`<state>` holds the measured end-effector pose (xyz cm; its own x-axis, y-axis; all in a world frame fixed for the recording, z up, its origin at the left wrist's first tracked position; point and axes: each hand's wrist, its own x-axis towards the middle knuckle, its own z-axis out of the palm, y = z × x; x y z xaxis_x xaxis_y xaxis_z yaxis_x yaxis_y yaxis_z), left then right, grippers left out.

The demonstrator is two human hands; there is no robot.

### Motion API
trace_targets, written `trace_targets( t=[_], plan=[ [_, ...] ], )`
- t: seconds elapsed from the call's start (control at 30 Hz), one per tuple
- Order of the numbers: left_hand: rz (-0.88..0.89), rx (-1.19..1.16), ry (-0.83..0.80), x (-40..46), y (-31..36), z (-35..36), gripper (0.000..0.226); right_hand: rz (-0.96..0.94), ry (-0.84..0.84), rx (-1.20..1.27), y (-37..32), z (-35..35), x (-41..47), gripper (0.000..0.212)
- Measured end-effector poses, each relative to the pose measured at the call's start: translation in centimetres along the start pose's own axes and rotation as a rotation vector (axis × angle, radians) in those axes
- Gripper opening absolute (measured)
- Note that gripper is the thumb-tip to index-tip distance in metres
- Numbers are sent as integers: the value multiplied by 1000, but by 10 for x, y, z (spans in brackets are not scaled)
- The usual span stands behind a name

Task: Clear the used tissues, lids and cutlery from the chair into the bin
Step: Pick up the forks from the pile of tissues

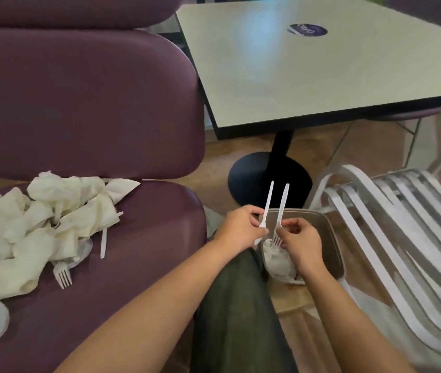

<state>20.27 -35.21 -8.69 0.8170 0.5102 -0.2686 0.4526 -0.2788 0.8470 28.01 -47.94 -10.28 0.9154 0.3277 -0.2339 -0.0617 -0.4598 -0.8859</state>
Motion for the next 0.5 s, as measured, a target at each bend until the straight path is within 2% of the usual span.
trace_targets(
  t=[0.23, 0.3, 0.4, 0.5],
  plan=[
    [-51, 189, -132, 24, 6, 58, 38, 143, 69, -203, 55, -34, 15, 7],
    [-93, 210, -167, 32, 5, 75, 42, 160, 57, -300, 68, -38, 21, 12],
    [-169, 236, -209, 40, 3, 94, 63, 137, -30, -460, 84, -39, 30, 26],
    [-189, 263, -182, 45, -1, 96, 60, 120, -80, -515, 85, -38, 34, 30]
  ],
)
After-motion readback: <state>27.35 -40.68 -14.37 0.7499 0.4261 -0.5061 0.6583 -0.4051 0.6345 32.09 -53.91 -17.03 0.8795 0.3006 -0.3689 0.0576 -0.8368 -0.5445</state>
